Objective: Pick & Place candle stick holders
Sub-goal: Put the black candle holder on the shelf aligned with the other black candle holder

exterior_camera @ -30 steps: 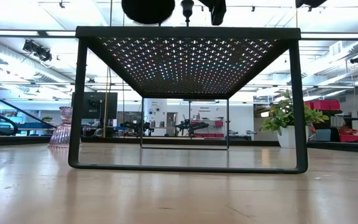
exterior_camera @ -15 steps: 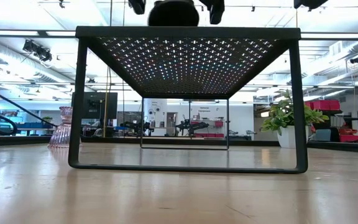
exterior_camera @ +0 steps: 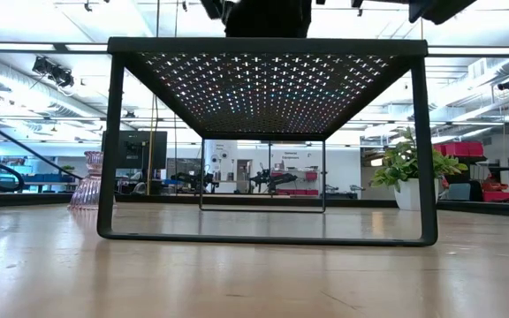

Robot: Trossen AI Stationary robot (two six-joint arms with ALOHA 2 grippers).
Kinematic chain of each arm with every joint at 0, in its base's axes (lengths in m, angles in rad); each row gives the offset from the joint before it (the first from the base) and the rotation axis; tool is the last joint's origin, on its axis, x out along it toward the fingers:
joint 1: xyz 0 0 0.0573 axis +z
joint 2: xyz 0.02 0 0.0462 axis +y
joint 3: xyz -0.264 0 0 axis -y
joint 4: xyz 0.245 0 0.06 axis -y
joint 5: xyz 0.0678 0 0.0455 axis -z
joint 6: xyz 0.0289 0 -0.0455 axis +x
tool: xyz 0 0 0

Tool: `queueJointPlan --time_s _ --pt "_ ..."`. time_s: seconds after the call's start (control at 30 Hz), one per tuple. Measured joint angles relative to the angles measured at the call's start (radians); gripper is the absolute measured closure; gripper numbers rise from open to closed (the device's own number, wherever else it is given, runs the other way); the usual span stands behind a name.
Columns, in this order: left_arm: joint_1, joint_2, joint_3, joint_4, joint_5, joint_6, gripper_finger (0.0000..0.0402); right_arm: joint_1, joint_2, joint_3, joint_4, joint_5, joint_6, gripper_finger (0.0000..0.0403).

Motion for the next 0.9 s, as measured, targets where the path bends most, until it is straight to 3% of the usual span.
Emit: queueJointPlan --time_s 0.2,0.37,0.43,0.9 --pt "0.002 0.002 0.000 -0.013 -0.002 0.003 0.0388 0.000 0.000 0.000 -0.022 0.003 0.000 0.0240" --pt "0.003 0.002 0.000 -0.007 -0.004 0.013 0.0388 0.001 0.000 0.000 -0.024 -0.014 -0.003 0.0360" --pt "0.002 0.002 0.000 -0.007 -0.004 0.015 0.0388 0.001 0.000 0.000 -0.024 -0.022 -0.020 0.0388" --pt "0.002 0.002 0.000 -0.013 -0.004 0.009 0.0374 0.001 0.000 0.000 -0.028 -0.003 -0.014 0.0398"
